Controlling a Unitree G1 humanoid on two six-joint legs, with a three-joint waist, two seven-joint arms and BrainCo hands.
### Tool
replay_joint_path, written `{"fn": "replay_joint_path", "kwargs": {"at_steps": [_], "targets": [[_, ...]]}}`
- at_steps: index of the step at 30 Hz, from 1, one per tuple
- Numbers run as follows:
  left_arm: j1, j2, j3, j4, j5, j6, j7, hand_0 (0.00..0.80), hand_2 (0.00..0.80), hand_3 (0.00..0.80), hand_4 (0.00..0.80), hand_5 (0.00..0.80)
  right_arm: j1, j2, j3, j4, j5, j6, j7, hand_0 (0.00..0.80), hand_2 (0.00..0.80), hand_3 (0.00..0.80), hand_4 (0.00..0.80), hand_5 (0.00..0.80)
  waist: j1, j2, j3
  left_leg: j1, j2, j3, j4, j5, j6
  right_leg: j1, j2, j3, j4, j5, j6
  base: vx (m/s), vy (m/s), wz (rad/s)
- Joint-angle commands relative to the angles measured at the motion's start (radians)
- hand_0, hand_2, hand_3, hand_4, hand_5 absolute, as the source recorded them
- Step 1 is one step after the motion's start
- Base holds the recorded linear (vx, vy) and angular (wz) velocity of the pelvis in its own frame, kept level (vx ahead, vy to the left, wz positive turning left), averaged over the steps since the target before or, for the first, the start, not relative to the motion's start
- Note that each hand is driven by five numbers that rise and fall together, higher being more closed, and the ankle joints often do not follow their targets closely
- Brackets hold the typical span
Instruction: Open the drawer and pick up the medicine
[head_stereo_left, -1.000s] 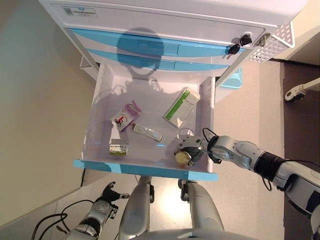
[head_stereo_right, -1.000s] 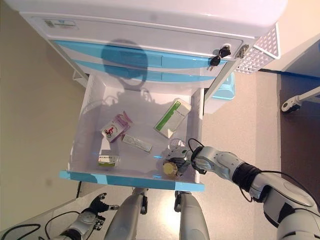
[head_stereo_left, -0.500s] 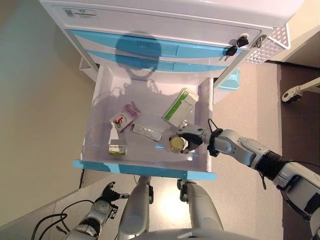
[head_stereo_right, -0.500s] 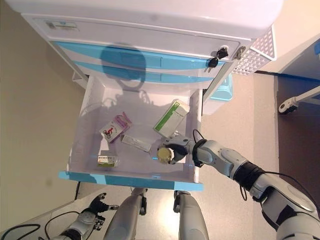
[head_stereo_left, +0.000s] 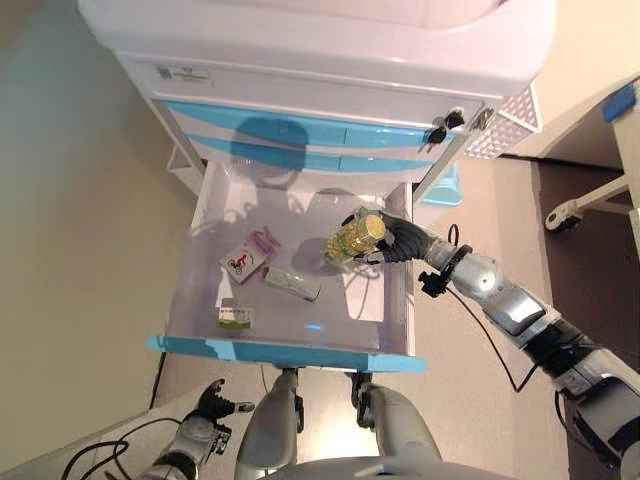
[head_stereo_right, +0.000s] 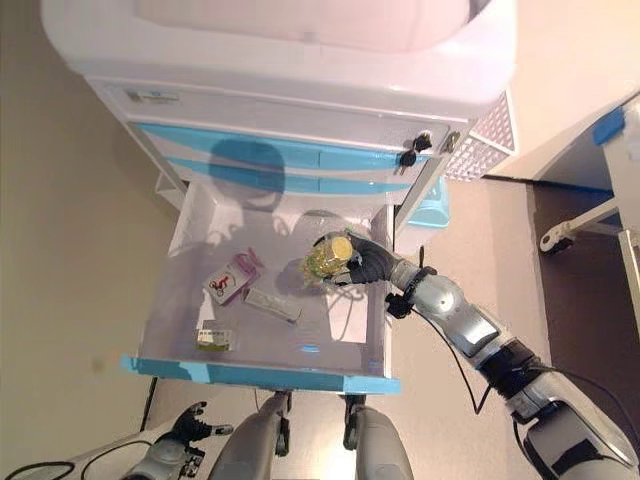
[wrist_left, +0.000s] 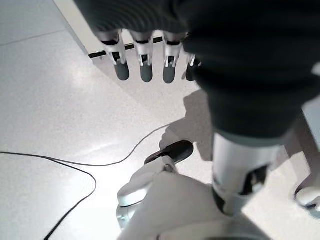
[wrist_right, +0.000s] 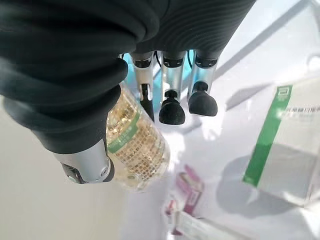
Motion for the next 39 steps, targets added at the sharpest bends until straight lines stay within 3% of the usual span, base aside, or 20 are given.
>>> {"fn": "replay_joint_path", "kwargs": {"at_steps": [1, 7, 20, 31, 39], "targets": [[0.025, 0.009, 0.025, 0.037, 0.024, -0.004, -0.01, 0.0, 0.0, 0.0, 0.0, 0.0, 0.047, 0.049, -0.059, -0.102, 0.204, -0.011, 0.026, 0.8, 0.8, 0.8, 0.8, 0.8, 0.004, -0.021, -0.066, 0.044, -0.048, 0.017, 0.021, -0.082, 0.011, 0.042, -0.027, -0.001, -0.124, 0.143, 0.055, 0.053, -0.005, 0.08], [0.057, 0.01, 0.048, 0.055, 0.049, 0.008, -0.024, 0.0, 0.0, 0.0, 0.0, 0.0, 0.127, 0.064, -0.092, -0.145, 0.386, 0.03, 0.073, 0.8, 0.8, 0.8, 0.8, 0.8, 0.005, -0.027, -0.116, 0.1, -0.045, 0.023, 0.002, -0.092, 0.004, 0.106, -0.018, -0.006, -0.158, 0.136, 0.058, 0.079, -0.011, 0.0], [0.122, 0.0, 0.077, 0.076, 0.09, 0.006, -0.052, 0.0, 0.0, 0.0, 0.0, 0.0, 0.193, -0.029, -0.193, -0.253, 0.404, 0.031, 0.09, 0.8, 0.8, 0.8, 0.8, 0.8, -0.002, -0.039, -0.216, 0.198, -0.035, 0.043, -0.033, -0.112, -0.006, 0.213, -0.006, -0.012, -0.217, 0.124, 0.064, 0.078, -0.012, -0.02], [0.149, -0.007, 0.08, 0.082, 0.096, 0.005, -0.042, 0.0, 0.0, 0.0, 0.0, 0.0, 0.197, 0.005, -0.321, -0.254, 0.413, -0.014, -0.003, 0.8, 0.8, 0.8, 0.8, 0.8, -0.001, -0.04, -0.249, 0.224, -0.037, 0.037, -0.04, -0.118, -0.003, 0.241, -0.008, -0.018, -0.224, 0.117, 0.065, 0.019, -0.001, 0.0], [0.164, 0.006, 0.061, 0.074, 0.082, -0.003, -0.038, 0.0, 0.0, 0.0, 0.0, 0.0, 0.001, -0.073, -0.344, -0.149, 0.292, -0.037, -0.119, 0.8, 0.8, 0.8, 0.8, 0.8, 0.015, -0.059, -0.251, 0.225, -0.04, 0.026, -0.039, -0.117, 0.0, 0.243, -0.009, -0.026, -0.219, 0.12, 0.066, 0.006, 0.004, 0.02]]}}
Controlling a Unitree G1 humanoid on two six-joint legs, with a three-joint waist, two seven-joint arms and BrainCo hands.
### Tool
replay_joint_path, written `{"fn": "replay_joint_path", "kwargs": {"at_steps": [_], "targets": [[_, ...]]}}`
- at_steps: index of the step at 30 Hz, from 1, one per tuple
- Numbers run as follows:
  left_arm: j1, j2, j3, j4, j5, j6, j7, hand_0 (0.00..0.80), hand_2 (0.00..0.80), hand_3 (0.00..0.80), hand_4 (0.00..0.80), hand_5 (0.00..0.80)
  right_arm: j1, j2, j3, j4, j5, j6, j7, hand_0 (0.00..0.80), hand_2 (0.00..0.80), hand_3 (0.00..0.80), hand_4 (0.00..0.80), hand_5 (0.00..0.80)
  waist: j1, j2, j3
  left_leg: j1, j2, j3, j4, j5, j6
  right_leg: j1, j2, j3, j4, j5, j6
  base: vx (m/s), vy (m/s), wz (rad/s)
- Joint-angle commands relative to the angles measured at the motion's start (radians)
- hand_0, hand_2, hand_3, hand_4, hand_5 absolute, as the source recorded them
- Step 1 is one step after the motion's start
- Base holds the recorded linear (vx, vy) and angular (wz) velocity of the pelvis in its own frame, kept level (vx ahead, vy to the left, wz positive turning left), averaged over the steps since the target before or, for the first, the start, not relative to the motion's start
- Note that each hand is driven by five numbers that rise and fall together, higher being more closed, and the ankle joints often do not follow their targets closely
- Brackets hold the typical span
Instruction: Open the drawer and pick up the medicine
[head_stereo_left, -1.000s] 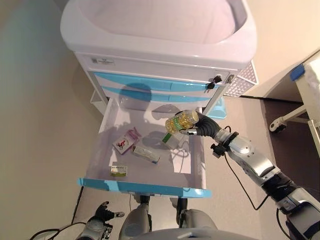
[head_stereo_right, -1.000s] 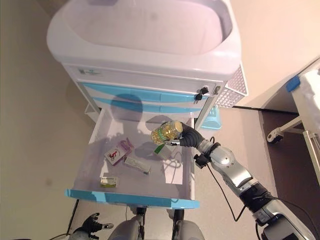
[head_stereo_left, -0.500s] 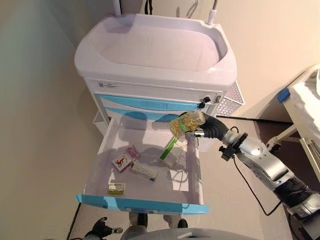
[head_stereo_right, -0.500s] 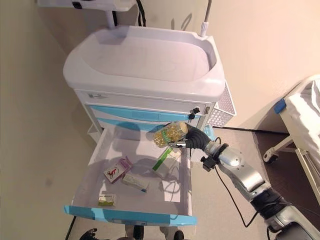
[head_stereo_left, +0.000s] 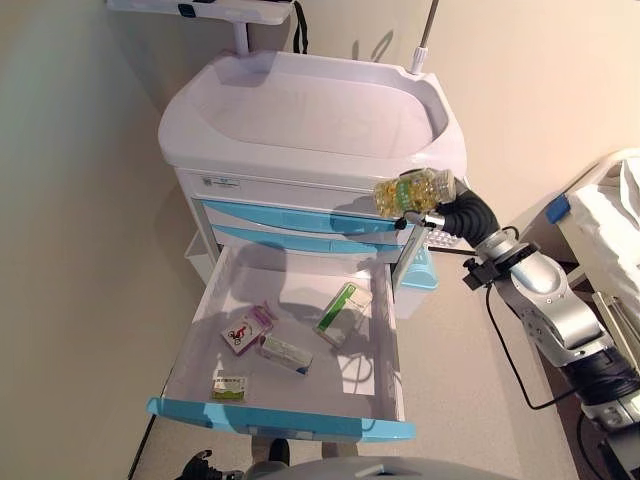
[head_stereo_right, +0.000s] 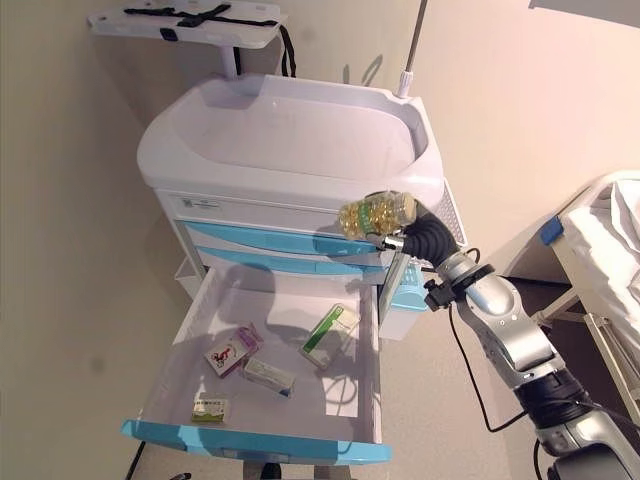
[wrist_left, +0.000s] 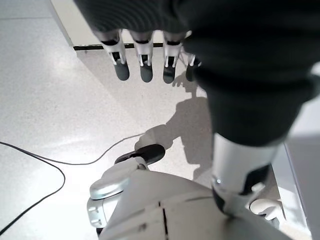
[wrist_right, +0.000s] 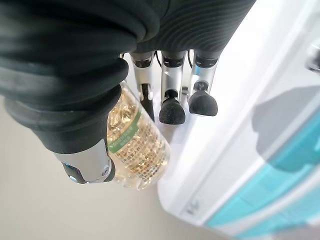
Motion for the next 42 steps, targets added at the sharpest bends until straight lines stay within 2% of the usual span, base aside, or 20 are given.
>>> {"fn": "replay_joint_path", "kwargs": {"at_steps": [1, 8, 10, 11, 15, 20, 28, 37, 42], "targets": [[-0.027, 0.02, -0.014, 0.053, 0.039, -0.01, 0.012, 0.0, 0.0, 0.0, 0.0, 0.0, -0.122, -0.011, -0.028, 0.039, -0.046, -0.082, -0.065, 0.8, 0.8, 0.8, 0.8, 0.8, 0.017, -0.043, -0.02, 0.002, -0.053, 0.022, 0.021, -0.073, 0.018, -0.052, -0.038, -0.009, -0.012, 0.097, 0.06, 0.0, 0.0, 0.0], [-0.031, 0.044, -0.049, 0.063, 0.003, -0.017, 0.012, 0.0, 0.0, 0.0, 0.0, 0.0, -0.403, -0.1, 0.089, 0.383, -0.106, -0.068, -0.139, 0.8, 0.8, 0.8, 0.8, 0.8, 0.046, -0.082, -0.004, -0.011, -0.057, -0.001, 0.027, -0.067, 0.019, -0.05, -0.04, -0.031, -0.007, 0.099, 0.059, -0.011, -0.009, 0.07], [-0.032, 0.049, -0.05, 0.064, -0.003, -0.018, 0.01, 0.0, 0.0, 0.0, 0.0, 0.0, -0.454, -0.121, 0.122, 0.428, -0.131, -0.062, -0.139, 0.8, 0.8, 0.8, 0.8, 0.8, 0.049, -0.086, -0.002, -0.013, -0.057, -0.004, 0.027, -0.065, 0.018, -0.05, -0.04, -0.034, -0.006, 0.099, 0.059, -0.002, 0.0, 0.1], [-0.036, 0.061, -0.055, 0.071, -0.012, -0.021, 0.011, 0.0, 0.0, 0.0, 0.0, 0.0, -0.549, -0.143, 0.172, 0.552, -0.154, -0.053, -0.159, 0.8, 0.8, 0.8, 0.8, 0.8, 0.056, -0.095, 0.002, -0.018, -0.059, -0.012, 0.025, -0.061, 0.017, -0.051, -0.04, -0.041, -0.007, 0.101, 0.059, 0.001, -0.004, 0.1], [-0.04, 0.069, -0.059, 0.079, -0.027, -0.021, 0.014, 0.0, 0.0, 0.0, 0.0, 0.0, -0.668, -0.157, 0.238, 0.666, -0.181, -0.04, -0.165, 0.8, 0.8, 0.8, 0.8, 0.8, 0.064, -0.105, 0.008, -0.031, -0.062, -0.024, 0.025, -0.056, 0.015, -0.056, -0.043, -0.054, -0.007, 0.102, 0.06, -0.002, 0.0, 0.11], [-0.045, 0.081, -0.074, 0.088, -0.059, -0.028, 0.011, 0.0, 0.0, 0.0, 0.0, 0.0, -0.889, -0.166, 0.386, 0.871, -0.228, -0.012, -0.135, 0.8, 0.8, 0.8, 0.8, 0.8, 0.087, -0.114, 0.026, -0.053, -0.067, -0.053, 0.027, -0.048, 0.014, -0.065, -0.049, -0.081, -0.006, 0.101, 0.06, 0.021, 0.003, 0.16], [-0.053, 0.107, -0.087, 0.079, -0.099, -0.033, -0.009, 0.0, 0.0, 0.0, 0.0, 0.0, -1.09, -0.18, 0.55, 1.103, -0.266, 0.026, -0.057, 0.8, 0.8, 0.8, 0.8, 0.8, 0.123, -0.129, 0.045, -0.09, -0.072, -0.097, 0.029, -0.037, 0.008, -0.076, -0.052, -0.121, -0.012, 0.095, 0.058, 0.032, -0.019, 0.21], [-0.061, 0.111, -0.107, 0.068, -0.117, -0.028, -0.032, 0.0, 0.0, 0.0, 0.0, 0.0, -1.166, -0.185, 0.597, 1.24, -0.274, 0.056, -0.009, 0.8, 0.8, 0.8, 0.8, 0.8, 0.153, -0.131, 0.057, -0.122, -0.078, -0.135, 0.03, -0.03, 0.006, -0.085, -0.052, -0.156, -0.016, 0.085, 0.054, 0.044, -0.039, 0.19], [-0.077, 0.107, -0.128, 0.05, -0.134, -0.027, -0.039, 0.0, 0.0, 0.0, 0.0, 0.0, -1.174, -0.196, 0.568, 1.309, -0.27, 0.069, -0.022, 0.8, 0.8, 0.8, 0.8, 0.8, 0.17, -0.116, 0.072, -0.146, -0.081, -0.163, 0.029, -0.021, 0.002, -0.097, -0.052, -0.184, -0.018, 0.078, 0.051, 0.034, -0.042, 0.19]]}}
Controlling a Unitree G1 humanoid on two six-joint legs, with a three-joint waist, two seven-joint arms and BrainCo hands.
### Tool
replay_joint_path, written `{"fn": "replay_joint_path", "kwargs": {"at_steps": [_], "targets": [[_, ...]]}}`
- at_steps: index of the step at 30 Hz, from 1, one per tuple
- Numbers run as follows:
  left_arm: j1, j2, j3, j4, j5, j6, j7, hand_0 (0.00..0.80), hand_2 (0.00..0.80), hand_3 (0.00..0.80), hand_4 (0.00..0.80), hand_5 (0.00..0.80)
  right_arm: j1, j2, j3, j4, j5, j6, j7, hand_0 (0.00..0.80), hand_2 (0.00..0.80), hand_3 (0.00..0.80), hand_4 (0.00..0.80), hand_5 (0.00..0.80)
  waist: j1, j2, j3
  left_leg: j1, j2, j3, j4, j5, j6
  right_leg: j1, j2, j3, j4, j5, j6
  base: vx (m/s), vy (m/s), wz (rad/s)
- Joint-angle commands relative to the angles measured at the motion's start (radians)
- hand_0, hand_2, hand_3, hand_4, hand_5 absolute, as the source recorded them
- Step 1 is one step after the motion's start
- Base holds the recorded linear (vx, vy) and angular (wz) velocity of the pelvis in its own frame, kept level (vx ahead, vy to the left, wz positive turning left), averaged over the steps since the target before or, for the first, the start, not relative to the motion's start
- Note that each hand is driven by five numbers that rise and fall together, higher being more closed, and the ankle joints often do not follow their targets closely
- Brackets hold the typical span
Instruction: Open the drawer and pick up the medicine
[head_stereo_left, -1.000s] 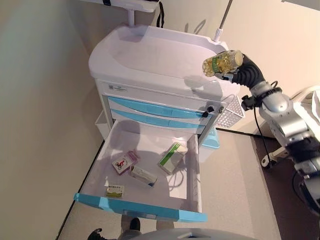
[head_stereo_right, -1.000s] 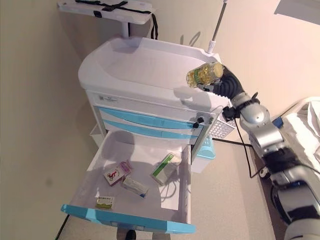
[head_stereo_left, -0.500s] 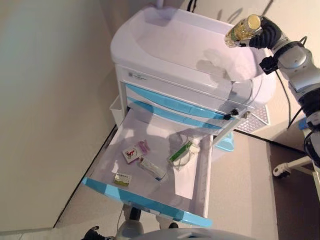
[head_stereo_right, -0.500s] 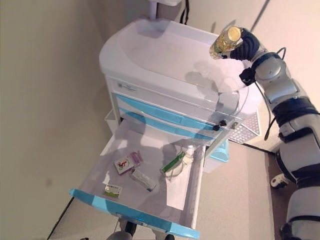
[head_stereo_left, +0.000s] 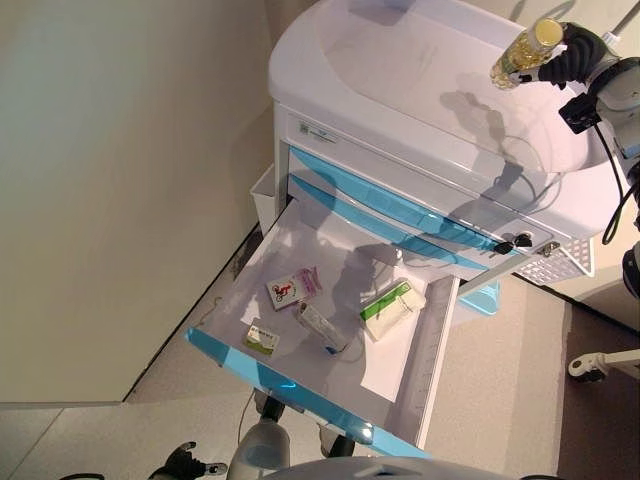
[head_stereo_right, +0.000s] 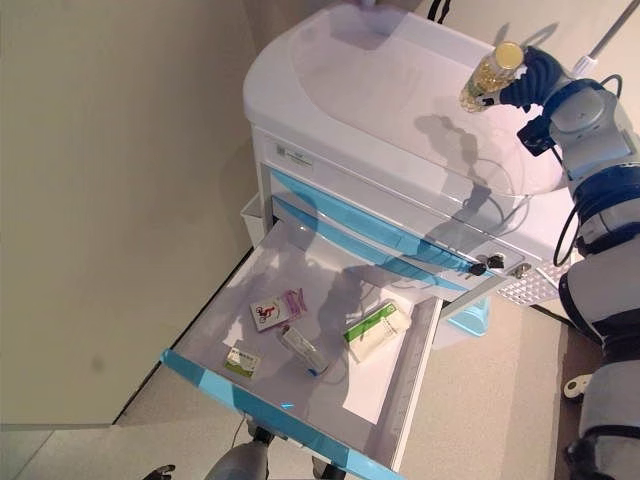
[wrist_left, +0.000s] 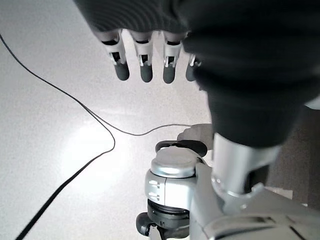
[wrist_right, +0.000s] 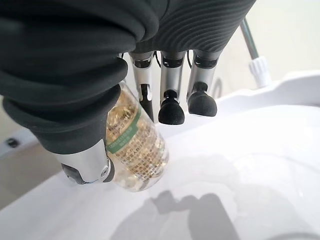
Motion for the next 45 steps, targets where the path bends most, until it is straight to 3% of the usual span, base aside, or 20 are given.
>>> {"fn": "replay_joint_path", "kwargs": {"at_steps": [1, 15, 31, 33, 34, 35, 45], "targets": [[-0.013, 0.018, -0.019, -0.011, -0.042, -0.004, -0.007, 0.0, 0.0, 0.0, 0.0, 0.0, -0.105, -0.058, 0.018, 0.034, 0.005, -0.003, -0.034, 0.8, 0.8, 0.8, 0.8, 0.8, 0.025, -0.006, -0.018, 0.007, -0.026, 0.04, 0.007, -0.039, -0.004, -0.097, -0.042, -0.014, 0.083, 0.072, 0.044, 0.02, -0.031, 0.21], [-0.03, 0.0, -0.041, -0.014, -0.053, 0.002, -0.015, 0.0, 0.0, 0.0, 0.0, 0.0, -0.036, -0.053, -0.027, 0.041, 0.024, 0.015, 0.0, 0.8, 0.8, 0.8, 0.8, 0.8, 0.031, 0.029, 0.011, -0.018, -0.024, 0.021, 0.011, -0.034, -0.007, -0.119, -0.039, -0.029, 0.086, 0.061, 0.035, 0.009, -0.023, 0.05], [-0.042, -0.016, -0.048, -0.022, -0.087, 0.007, -0.031, 0.0, 0.0, 0.0, 0.0, 0.0, -0.041, -0.004, 0.019, 0.031, 0.031, 0.039, 0.061, 0.8, 0.8, 0.8, 0.8, 0.8, 0.03, 0.046, 0.034, -0.038, -0.012, 0.038, 0.022, -0.037, -0.006, -0.155, -0.025, 0.01, 0.08, 0.07, 0.03, 0.004, -0.017, -0.01], [-0.041, -0.019, -0.048, -0.019, -0.089, 0.007, -0.029, 0.0, 0.0, 0.0, 0.0, 0.0, -0.051, 0.001, 0.028, 0.034, 0.027, 0.04, 0.062, 0.565, 0.565, 0.565, 0.565, 0.565, 0.029, 0.046, 0.033, -0.037, -0.01, 0.043, 0.02, -0.039, -0.005, -0.157, -0.023, 0.014, 0.079, 0.069, 0.029, 0.015, -0.019, -0.08], [-0.041, -0.021, -0.048, -0.019, -0.09, 0.007, -0.027, 0.0, 0.0, 0.0, 0.0, 0.0, -0.055, 0.002, 0.029, 0.033, 0.027, 0.039, 0.061, 0.329, 0.329, 0.329, 0.329, 0.329, 0.028, 0.046, 0.032, -0.034, -0.01, 0.044, 0.02, -0.041, -0.005, -0.155, -0.022, 0.013, 0.079, 0.068, 0.029, 0.021, -0.019, -0.08], [-0.042, -0.022, -0.048, -0.018, -0.091, 0.006, -0.027, 0.0, 0.0, 0.0, 0.0, 0.0, -0.056, 0.005, 0.028, 0.037, 0.028, 0.039, 0.057, 0.0, 0.0, 0.0, 0.0, 0.0, 0.027, 0.047, 0.032, -0.033, -0.01, 0.044, 0.019, -0.041, -0.005, -0.155, -0.021, 0.014, 0.08, 0.066, 0.028, 0.018, -0.021, -0.04], [-0.048, -0.02, -0.051, -0.011, -0.086, 0.004, -0.016, 0.0, 0.0, 0.0, 0.0, 0.0, -0.088, 0.023, 0.026, 0.057, 0.011, 0.031, 0.038, 0.0, 0.0, 0.0, 0.0, 0.0, 0.021, 0.041, 0.032, -0.023, -0.009, 0.051, 0.016, -0.049, -0.003, -0.151, -0.017, 0.018, 0.076, 0.066, 0.03, 0.003, -0.006, -0.02]]}}
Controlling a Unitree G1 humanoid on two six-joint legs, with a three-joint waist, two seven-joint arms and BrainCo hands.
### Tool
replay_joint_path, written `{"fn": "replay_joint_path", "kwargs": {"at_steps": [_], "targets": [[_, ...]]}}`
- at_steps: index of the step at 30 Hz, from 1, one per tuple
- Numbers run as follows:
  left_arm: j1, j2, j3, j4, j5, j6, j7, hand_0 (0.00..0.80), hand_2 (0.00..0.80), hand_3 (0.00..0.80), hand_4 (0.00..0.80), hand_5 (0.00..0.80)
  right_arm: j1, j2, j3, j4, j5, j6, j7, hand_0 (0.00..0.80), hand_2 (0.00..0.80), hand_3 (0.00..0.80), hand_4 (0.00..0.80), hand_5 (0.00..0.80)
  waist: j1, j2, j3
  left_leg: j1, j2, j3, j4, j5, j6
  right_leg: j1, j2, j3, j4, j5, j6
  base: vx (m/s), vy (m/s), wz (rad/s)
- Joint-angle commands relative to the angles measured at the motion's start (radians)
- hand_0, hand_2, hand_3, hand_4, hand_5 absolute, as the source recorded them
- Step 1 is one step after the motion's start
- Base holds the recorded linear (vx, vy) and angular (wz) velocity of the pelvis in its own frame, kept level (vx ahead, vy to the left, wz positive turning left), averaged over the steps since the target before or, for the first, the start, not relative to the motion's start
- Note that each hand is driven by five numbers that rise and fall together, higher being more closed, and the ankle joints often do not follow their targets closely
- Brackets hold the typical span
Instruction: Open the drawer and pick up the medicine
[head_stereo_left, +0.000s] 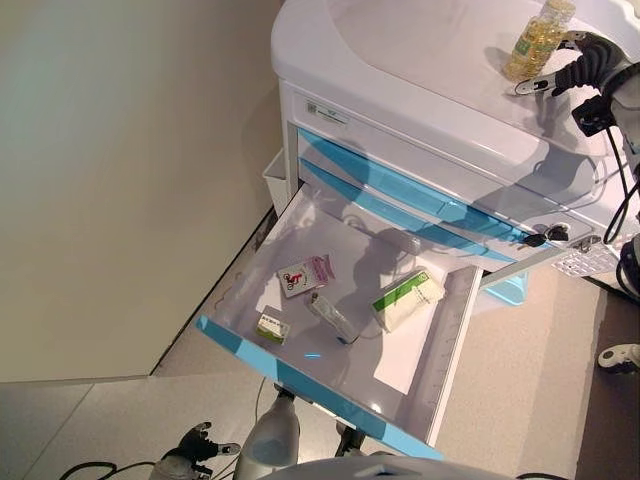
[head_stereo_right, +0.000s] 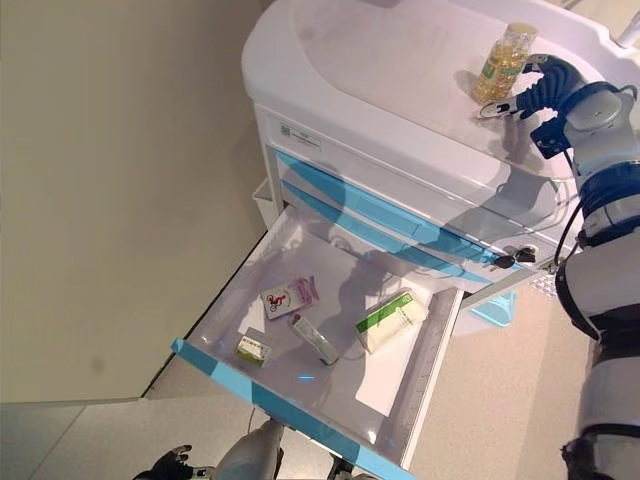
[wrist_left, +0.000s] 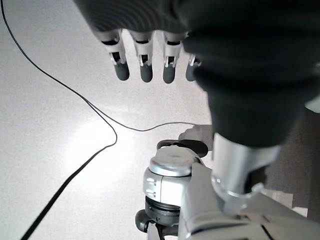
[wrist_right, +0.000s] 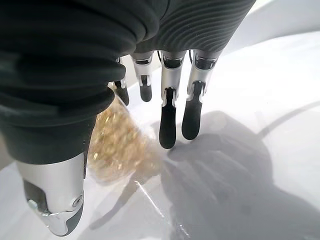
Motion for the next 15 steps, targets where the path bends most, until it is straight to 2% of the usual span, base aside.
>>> {"fn": "replay_joint_path", "kwargs": {"at_steps": [1, 15], "targets": [[-0.017, -0.01, -0.009, 0.022, -0.016, 0.003, 0.007, 0.0, 0.0, 0.0, 0.0, 0.0, -0.068, 0.001, 0.069, -0.002, -0.002, -0.016, -0.016, 0.0, 0.0, 0.0, 0.0, 0.0, -0.001, -0.015, 0.002, 0.032, -0.016, 0.042, 0.009, -0.054, -0.001, -0.096, -0.018, 0.006, 0.074, 0.065, 0.033, 0.0, 0.0, 0.0], [-0.019, -0.01, -0.004, 0.037, -0.005, 0.005, 0.024, 0.0, 0.0, 0.0, 0.0, 0.0, -0.08, -0.003, 0.045, 0.014, -0.021, -0.029, -0.054, 0.0, 0.0, 0.0, 0.0, 0.0, -0.009, -0.021, -0.01, 0.053, -0.023, 0.04, -0.002, -0.062, 0.0, -0.076, -0.019, 0.005, 0.067, 0.064, 0.035, 0.0, 0.0, 0.0]]}}
